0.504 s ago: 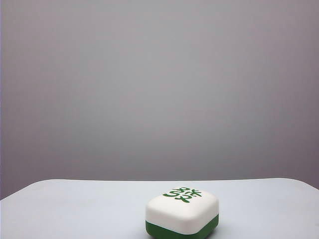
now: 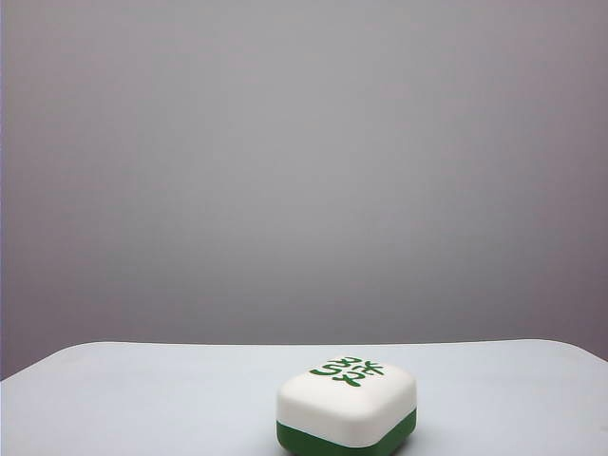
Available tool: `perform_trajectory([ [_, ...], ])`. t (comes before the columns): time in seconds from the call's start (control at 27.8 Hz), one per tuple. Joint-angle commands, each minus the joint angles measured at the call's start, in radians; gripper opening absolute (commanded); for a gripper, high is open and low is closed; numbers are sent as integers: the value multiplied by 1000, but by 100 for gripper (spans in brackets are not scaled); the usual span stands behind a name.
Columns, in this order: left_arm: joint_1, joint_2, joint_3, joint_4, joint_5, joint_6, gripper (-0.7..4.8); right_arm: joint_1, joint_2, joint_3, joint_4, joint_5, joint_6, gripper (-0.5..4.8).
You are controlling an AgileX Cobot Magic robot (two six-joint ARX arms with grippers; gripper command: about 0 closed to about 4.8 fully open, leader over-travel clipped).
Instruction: Pick up the foam mahjong on the table and turn it over.
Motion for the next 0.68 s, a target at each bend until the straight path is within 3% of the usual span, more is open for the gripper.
perform_trajectory([
  [0.04,1,10,76,31,0,-50,-4,-1,15,45,18,31,4,-9],
  [0.18,2,109,171,21,-4,-45,-4,-2,110,101,77,39,29,-9],
  [0.36,2,299,280,15,26,54,-4,-2,286,135,153,42,60,-9],
  [0.54,1,494,399,-45,109,132,-4,-4,517,223,153,-34,67,-9],
  [0.68,0,641,503,-142,191,224,-4,-3,776,354,152,-152,69,-9],
])
